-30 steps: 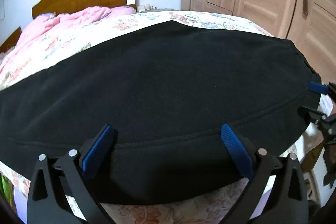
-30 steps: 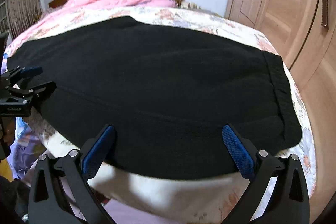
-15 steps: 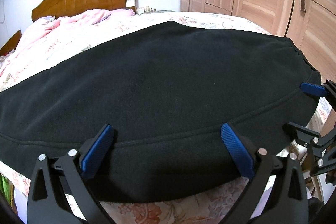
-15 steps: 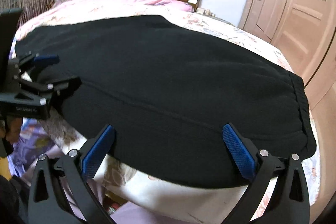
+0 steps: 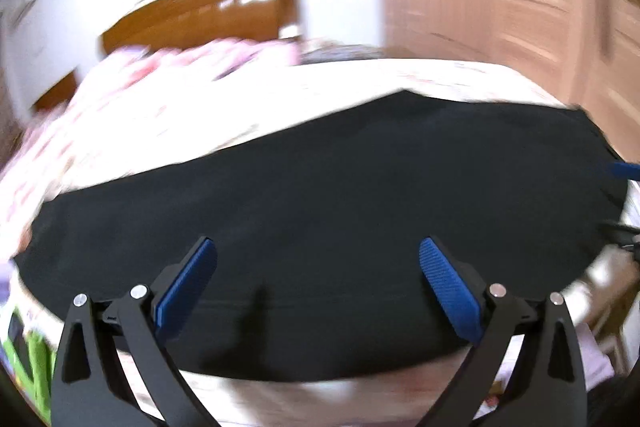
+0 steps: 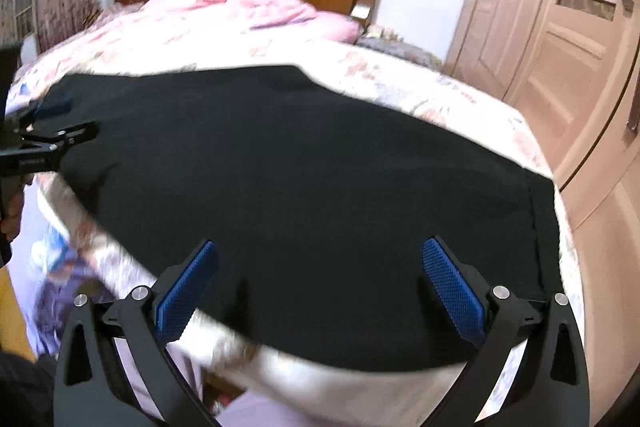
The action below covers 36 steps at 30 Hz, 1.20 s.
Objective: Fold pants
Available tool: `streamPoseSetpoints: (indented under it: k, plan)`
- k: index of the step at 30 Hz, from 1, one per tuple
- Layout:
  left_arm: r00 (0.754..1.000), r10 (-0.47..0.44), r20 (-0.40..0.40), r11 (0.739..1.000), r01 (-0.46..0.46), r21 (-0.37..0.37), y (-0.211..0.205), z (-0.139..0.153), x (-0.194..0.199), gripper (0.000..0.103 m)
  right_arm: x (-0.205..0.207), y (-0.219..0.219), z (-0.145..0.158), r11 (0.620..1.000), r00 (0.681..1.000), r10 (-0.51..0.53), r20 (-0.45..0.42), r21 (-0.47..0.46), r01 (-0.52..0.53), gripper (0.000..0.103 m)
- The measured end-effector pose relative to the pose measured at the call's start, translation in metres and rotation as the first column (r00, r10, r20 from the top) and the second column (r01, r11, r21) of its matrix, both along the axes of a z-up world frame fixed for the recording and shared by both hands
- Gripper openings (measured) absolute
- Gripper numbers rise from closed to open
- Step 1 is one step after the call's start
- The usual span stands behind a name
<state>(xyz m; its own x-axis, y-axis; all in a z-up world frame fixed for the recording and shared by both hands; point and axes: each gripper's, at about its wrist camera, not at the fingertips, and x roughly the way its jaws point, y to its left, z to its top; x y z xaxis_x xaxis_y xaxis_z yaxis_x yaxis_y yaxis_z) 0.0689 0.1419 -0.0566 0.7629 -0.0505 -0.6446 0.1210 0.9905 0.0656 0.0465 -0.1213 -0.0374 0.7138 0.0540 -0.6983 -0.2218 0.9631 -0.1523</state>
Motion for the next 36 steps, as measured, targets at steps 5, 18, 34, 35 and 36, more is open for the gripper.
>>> streamPoseSetpoints:
  k: [5, 18, 34, 35, 36]
  plan:
    - [0.956, 0.243, -0.165, 0.948, -0.27, -0.168, 0.11, -0.028, 0.024, 0.101, 0.025, -0.007, -0.03, 0.997, 0.992, -0.068, -0.109, 0.023, 0.071, 0.099]
    - [0.946, 0.289, -0.146, 0.937, -0.311, -0.158, 0.183, 0.02, 0.109, 0.101, 0.064, 0.028, 0.008, 0.998, 0.998, 0.026, -0.057, 0.066, -0.022, 0.099]
    - [0.918, 0.346, -0.193, 0.895, -0.385, -0.225, 0.199, -0.033, 0.15, 0.101, 0.221, 0.238, -0.039, 0.972, 0.945, 0.205, -0.254, -0.057, -0.227, 0.098]
    - [0.919, 0.342, -0.195, 0.896, -0.382, -0.225, 0.199, -0.034, 0.151, 0.101, 0.227, 0.24, -0.042, 0.975, 0.949, 0.191, -0.249, -0.059, -0.212, 0.099]
    - [0.919, 0.343, -0.194, 0.896, -0.383, -0.227, 0.199, -0.034, 0.151, 0.101, 0.232, 0.234, -0.043, 0.981, 0.956, 0.184, -0.23, -0.021, -0.193, 0.098]
